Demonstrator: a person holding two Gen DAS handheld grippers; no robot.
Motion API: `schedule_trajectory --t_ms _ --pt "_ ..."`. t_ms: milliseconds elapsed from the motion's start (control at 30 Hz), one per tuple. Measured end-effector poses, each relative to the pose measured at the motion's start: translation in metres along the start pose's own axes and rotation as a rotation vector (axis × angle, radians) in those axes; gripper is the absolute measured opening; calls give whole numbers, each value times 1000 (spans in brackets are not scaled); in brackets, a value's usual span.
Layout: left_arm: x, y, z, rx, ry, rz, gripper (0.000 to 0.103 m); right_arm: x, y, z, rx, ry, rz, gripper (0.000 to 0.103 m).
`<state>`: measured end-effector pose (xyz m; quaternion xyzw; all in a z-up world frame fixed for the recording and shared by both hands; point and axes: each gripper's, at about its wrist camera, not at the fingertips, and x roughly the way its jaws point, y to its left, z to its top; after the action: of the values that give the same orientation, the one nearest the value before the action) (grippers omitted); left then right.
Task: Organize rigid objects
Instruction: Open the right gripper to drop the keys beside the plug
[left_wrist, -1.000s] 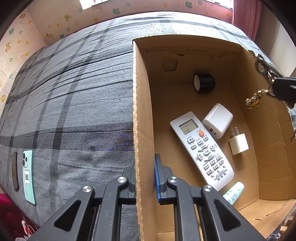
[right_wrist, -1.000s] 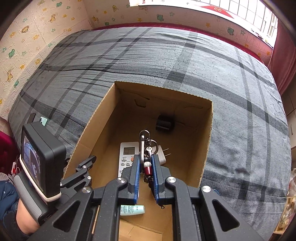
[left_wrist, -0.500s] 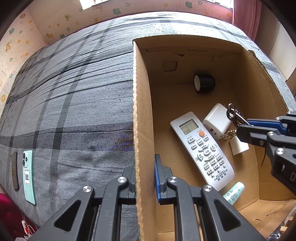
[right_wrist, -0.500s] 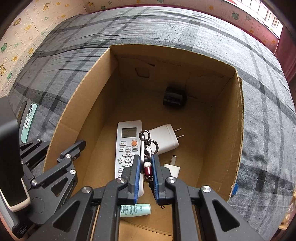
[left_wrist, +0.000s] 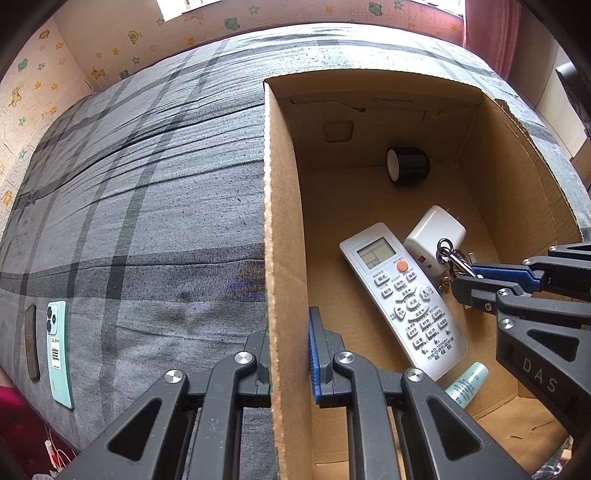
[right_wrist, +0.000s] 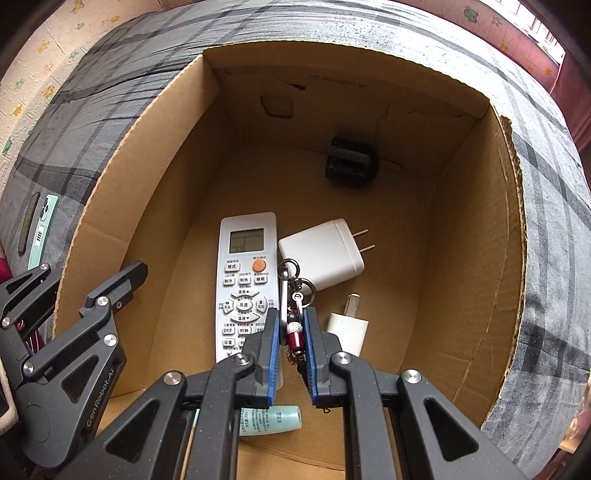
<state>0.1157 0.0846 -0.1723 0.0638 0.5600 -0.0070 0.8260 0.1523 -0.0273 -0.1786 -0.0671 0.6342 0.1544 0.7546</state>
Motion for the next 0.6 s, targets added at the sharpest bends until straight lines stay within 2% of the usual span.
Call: schedule_trajectory --t_ms 433,500,533,567,600 --pt "0 0 1 5 0 6 14 0 -5 -1 -2 -5 37 13" --pt "-1 -1 1 4 0 5 14 -1 -6 -2 -7 -9 49 25" --pt "-1 -1 1 4 0 5 14 -1 -6 -2 -11 -14 47 40" --pt "-1 -1 1 5 0 5 14 -4 -7 -3 -12 -26 39 48" --pt "-1 -1 1 8 0 9 14 -8 -7 -3 -16 -44 32 49"
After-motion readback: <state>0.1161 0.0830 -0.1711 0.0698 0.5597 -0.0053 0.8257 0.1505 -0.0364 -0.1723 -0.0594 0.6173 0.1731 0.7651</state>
